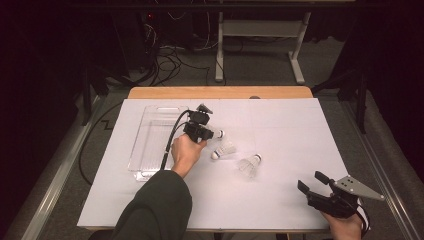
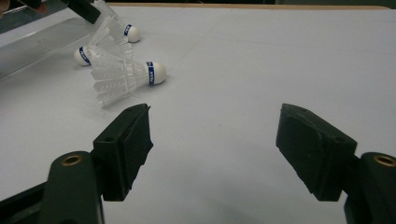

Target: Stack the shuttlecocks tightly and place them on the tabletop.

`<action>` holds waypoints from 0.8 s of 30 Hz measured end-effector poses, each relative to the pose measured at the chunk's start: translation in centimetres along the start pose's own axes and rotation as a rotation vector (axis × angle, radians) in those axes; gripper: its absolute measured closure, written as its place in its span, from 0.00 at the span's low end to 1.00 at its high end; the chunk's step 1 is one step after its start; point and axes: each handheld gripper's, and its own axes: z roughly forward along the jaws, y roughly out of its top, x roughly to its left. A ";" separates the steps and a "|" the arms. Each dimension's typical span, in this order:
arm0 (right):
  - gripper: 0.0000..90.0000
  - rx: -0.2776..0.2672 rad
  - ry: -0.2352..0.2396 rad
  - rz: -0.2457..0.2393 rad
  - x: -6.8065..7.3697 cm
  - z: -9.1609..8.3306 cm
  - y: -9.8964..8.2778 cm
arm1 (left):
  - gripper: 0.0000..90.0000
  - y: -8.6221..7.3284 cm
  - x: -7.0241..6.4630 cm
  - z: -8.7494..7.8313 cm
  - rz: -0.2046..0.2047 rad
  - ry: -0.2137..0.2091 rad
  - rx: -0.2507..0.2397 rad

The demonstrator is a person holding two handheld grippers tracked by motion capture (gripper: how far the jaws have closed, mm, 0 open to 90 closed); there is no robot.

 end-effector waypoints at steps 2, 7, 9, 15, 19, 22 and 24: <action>0.30 -0.001 0.000 0.000 0.0 0.0 0.0 | 1.00 0.1 0.0 -0.1 0.009 0.004 -0.003; 0.30 0.001 0.000 0.000 0.0 0.0 0.0 | 1.00 0.2 0.1 -0.7 0.037 0.013 -0.008; 0.30 0.000 0.001 0.000 0.0 0.0 0.0 | 1.00 0.2 0.1 -0.9 0.040 0.013 -0.010; 0.30 0.001 0.002 0.001 0.0 0.0 0.0 | 1.00 0.2 0.1 -1.2 0.057 0.025 0.004; 0.30 0.001 0.004 0.003 -0.1 0.0 0.0 | 1.00 0.1 0.3 -1.6 0.071 0.040 0.017; 0.30 0.003 0.004 0.003 -0.1 0.1 0.0 | 1.00 0.2 0.3 -2.0 0.079 0.048 0.020; 0.30 0.003 0.004 0.004 0.0 0.1 0.0 | 1.00 0.2 0.4 -2.1 0.083 0.057 0.029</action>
